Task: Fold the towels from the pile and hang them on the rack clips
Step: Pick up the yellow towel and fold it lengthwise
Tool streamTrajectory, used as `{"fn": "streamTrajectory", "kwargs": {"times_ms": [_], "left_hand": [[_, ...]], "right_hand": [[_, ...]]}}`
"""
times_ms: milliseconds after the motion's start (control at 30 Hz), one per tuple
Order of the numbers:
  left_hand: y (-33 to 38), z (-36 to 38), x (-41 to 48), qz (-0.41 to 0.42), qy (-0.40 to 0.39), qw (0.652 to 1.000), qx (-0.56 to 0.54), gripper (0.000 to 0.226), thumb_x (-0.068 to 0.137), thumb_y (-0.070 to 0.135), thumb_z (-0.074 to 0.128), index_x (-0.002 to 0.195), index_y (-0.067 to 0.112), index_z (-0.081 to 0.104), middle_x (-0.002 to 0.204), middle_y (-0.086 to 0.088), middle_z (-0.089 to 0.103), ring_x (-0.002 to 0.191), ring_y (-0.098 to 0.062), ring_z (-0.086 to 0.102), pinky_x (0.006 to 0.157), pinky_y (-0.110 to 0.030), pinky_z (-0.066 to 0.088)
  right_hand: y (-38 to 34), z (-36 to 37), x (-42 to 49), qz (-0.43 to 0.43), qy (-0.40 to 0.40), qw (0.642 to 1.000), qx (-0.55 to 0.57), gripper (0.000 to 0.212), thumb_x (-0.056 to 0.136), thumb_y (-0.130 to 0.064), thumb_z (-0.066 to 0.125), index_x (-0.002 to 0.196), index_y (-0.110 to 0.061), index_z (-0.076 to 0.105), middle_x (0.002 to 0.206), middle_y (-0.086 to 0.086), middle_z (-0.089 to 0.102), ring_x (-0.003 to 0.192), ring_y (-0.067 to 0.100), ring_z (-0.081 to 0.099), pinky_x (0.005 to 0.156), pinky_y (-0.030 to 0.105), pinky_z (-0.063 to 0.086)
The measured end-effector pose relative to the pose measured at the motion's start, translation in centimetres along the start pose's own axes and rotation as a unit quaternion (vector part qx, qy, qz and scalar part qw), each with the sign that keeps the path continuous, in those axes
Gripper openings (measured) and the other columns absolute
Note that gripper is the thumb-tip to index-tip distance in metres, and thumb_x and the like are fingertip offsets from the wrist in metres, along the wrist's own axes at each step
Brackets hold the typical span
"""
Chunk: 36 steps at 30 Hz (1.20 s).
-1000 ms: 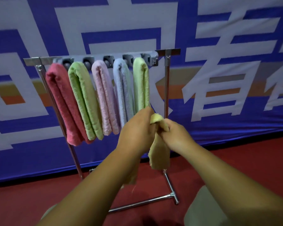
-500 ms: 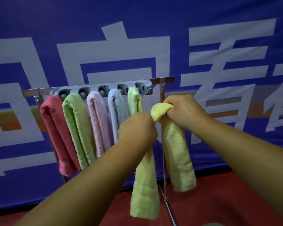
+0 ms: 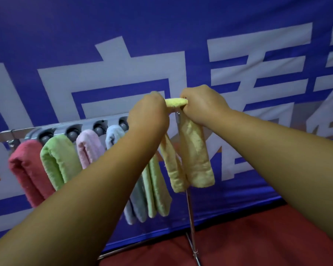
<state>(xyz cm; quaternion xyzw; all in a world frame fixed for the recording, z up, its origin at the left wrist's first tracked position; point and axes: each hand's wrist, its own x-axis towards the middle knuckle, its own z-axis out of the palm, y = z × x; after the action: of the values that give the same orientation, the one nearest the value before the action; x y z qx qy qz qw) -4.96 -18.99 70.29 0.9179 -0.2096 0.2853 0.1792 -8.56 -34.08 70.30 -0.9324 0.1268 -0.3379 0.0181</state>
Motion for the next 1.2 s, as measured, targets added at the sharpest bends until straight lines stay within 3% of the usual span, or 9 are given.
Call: {"fn": "streamTrajectory", "kwargs": {"times_ms": [67, 167, 367, 467, 700, 800, 933, 1033, 1200], "left_hand": [[0.2, -0.4, 0.8, 0.015, 0.013, 0.998, 0.052, 0.038, 0.096, 0.023, 0.076, 0.122, 0.008, 0.052, 0.101, -0.012, 0.06, 0.081, -0.03, 0.049, 0.066, -0.04, 0.038], [0.3, -0.1, 1.9, 0.019, 0.008, 0.993, 0.12, 0.037, 0.096, 0.021, 0.072, 0.123, 0.007, 0.051, 0.087, -0.008, 0.05, 0.082, -0.031, 0.051, 0.069, -0.043, 0.04], [-0.9, 2.0, 1.9, 0.06, -0.039, 0.978, 0.195, 0.023, 0.099, 0.025, 0.07, 0.086, 0.016, 0.054, 0.071, -0.002, 0.045, 0.055, -0.021, 0.043, 0.052, -0.03, 0.028], [-1.2, 3.3, 1.1, 0.081, -0.03, 0.971, 0.222, 0.013, 0.1, 0.013, 0.062, 0.089, 0.016, 0.056, 0.071, -0.001, 0.046, 0.053, -0.019, 0.039, 0.047, -0.03, 0.025], [-2.3, 5.8, -0.5, 0.077, -0.005, 0.985, 0.151, 0.009, 0.1, 0.01, 0.061, 0.101, 0.019, 0.061, 0.08, 0.0, 0.051, 0.077, -0.027, 0.06, 0.06, -0.034, 0.037], [-2.6, 7.6, -2.2, 0.002, -0.042, 0.999, 0.023, 0.008, 0.102, 0.011, 0.055, 0.102, 0.018, 0.05, 0.083, 0.003, 0.052, 0.084, -0.027, 0.056, 0.07, -0.039, 0.042], [-3.2, 11.6, -5.2, -0.076, -0.09, 0.987, -0.105, 0.012, 0.102, 0.024, 0.053, 0.109, 0.015, 0.05, 0.08, 0.003, 0.052, 0.078, -0.028, 0.056, 0.069, -0.038, 0.045], [-3.9, 14.7, -7.7, -0.092, -0.166, 0.977, -0.098, 0.015, 0.102, 0.028, 0.052, 0.103, 0.014, 0.058, 0.102, -0.008, 0.07, 0.095, -0.036, 0.07, 0.077, -0.039, 0.053], [-5.0, 17.5, -9.9, -0.082, -0.209, 0.974, -0.024, 0.032, 0.104, 0.035, 0.048, 0.112, 0.013, 0.07, 0.117, -0.011, 0.073, 0.111, -0.037, 0.071, 0.08, -0.036, 0.046]], "right_hand": [[0.0, 0.8, 0.9, 0.006, -0.004, 1.0, -0.019, 0.011, 0.104, -0.025, 0.059, 0.1, -0.023, 0.069, 0.083, 0.002, 0.062, 0.071, 0.022, 0.06, 0.058, 0.035, 0.049], [-0.2, 2.4, 1.5, 0.018, -0.019, 1.0, -0.015, 0.014, 0.105, -0.026, 0.059, 0.096, -0.022, 0.068, 0.081, 0.002, 0.061, 0.068, 0.021, 0.059, 0.056, 0.034, 0.044], [-0.2, 5.3, 0.4, 0.008, -0.089, 0.996, -0.02, 0.021, 0.103, -0.027, 0.061, 0.083, -0.024, 0.064, 0.082, 0.003, 0.061, 0.071, 0.023, 0.061, 0.062, 0.037, 0.051], [0.4, 7.1, -0.4, 0.009, -0.108, 0.994, -0.022, 0.021, 0.104, -0.026, 0.059, 0.086, -0.024, 0.068, 0.082, 0.002, 0.063, 0.072, 0.021, 0.062, 0.06, 0.035, 0.048], [0.7, 9.5, -2.6, 0.025, -0.102, 0.992, 0.071, 0.013, 0.105, -0.032, 0.06, 0.095, -0.026, 0.067, 0.086, 0.0, 0.065, 0.078, 0.021, 0.065, 0.063, 0.035, 0.052], [0.5, 10.7, -3.8, 0.068, -0.094, 0.979, 0.167, 0.008, 0.099, -0.035, 0.068, 0.097, -0.028, 0.069, 0.089, -0.002, 0.067, 0.081, 0.021, 0.066, 0.071, 0.041, 0.059], [0.4, 12.8, -5.8, 0.133, -0.105, 0.939, 0.299, 0.01, 0.094, -0.032, 0.072, 0.103, -0.034, 0.069, 0.089, -0.01, 0.071, 0.079, 0.011, 0.068, 0.064, 0.034, 0.054], [0.4, 14.8, -7.1, 0.164, -0.129, 0.918, 0.338, 0.011, 0.092, -0.029, 0.072, 0.102, -0.03, 0.071, 0.088, -0.006, 0.075, 0.079, 0.015, 0.072, 0.067, 0.036, 0.06], [1.6, 19.0, -9.3, 0.153, -0.209, 0.924, 0.281, 0.017, 0.088, -0.036, 0.071, 0.1, -0.025, 0.077, 0.095, -0.002, 0.075, 0.083, 0.018, 0.072, 0.079, 0.047, 0.066]]}}
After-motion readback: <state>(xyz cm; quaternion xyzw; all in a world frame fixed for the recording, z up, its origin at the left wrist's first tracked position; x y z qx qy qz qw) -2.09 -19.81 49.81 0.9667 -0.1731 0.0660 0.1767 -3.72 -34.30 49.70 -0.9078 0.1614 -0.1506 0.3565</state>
